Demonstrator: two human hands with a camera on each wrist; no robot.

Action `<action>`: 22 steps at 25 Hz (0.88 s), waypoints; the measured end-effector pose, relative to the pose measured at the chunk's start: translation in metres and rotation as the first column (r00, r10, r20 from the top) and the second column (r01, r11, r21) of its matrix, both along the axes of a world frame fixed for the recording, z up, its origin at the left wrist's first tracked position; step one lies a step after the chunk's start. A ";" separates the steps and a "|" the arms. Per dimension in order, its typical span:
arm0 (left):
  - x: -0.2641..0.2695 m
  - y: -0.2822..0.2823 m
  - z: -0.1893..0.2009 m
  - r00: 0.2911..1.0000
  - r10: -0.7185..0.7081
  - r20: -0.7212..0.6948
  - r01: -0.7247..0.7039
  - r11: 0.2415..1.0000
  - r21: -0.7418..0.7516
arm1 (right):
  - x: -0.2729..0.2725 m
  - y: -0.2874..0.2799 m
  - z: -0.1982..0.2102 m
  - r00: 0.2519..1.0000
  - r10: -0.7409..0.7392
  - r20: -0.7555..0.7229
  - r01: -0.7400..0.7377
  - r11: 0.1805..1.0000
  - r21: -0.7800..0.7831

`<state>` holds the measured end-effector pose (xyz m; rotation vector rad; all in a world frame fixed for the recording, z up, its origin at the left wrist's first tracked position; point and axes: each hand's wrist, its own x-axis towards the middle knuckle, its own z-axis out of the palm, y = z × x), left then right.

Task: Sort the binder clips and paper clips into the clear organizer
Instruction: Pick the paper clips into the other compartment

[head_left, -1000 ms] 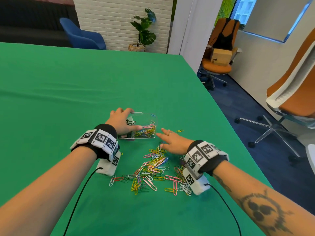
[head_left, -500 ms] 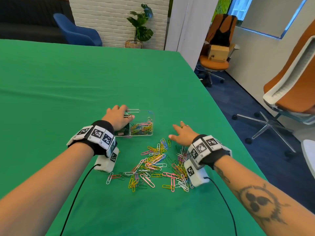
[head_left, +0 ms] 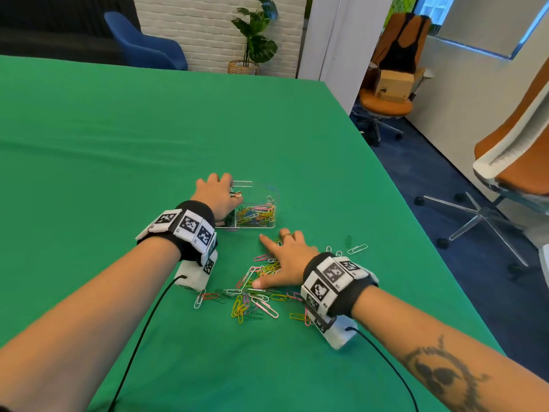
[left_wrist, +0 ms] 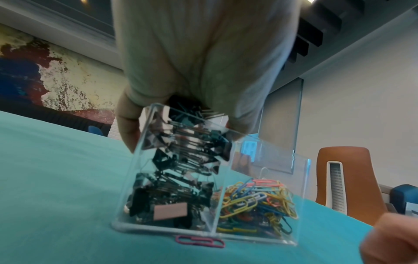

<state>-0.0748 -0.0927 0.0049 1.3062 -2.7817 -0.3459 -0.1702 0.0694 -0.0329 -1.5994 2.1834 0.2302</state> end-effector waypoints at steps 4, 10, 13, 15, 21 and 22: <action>0.002 0.002 0.004 1.000 -0.022 -0.020 0.022 1.000 0.021 | 0.007 0.000 -0.003 0.998 -0.034 0.047 0.036 0.999 -0.028; 0.004 0.001 0.005 0.999 -0.040 -0.020 0.041 0.998 0.043 | 0.006 0.008 -0.005 0.999 -0.019 0.035 0.022 0.995 -0.092; 0.003 0.000 0.003 0.999 -0.042 -0.026 0.043 0.998 0.036 | 0.008 0.007 -0.001 1.000 0.004 0.012 -0.003 0.998 -0.069; 0.003 -0.002 0.002 0.999 -0.047 -0.025 0.048 0.998 0.037 | 0.003 0.008 0.006 0.999 -0.005 0.051 0.008 0.999 -0.047; 0.003 -0.006 -0.001 0.998 -0.037 -0.044 0.040 0.998 0.056 | -0.036 -0.024 0.064 0.999 -0.020 0.030 0.024 0.988 -0.151; 0.003 -0.006 0.000 0.998 -0.031 -0.049 0.034 0.997 0.063 | -0.039 -0.039 0.074 0.999 -0.026 0.023 0.030 0.980 -0.197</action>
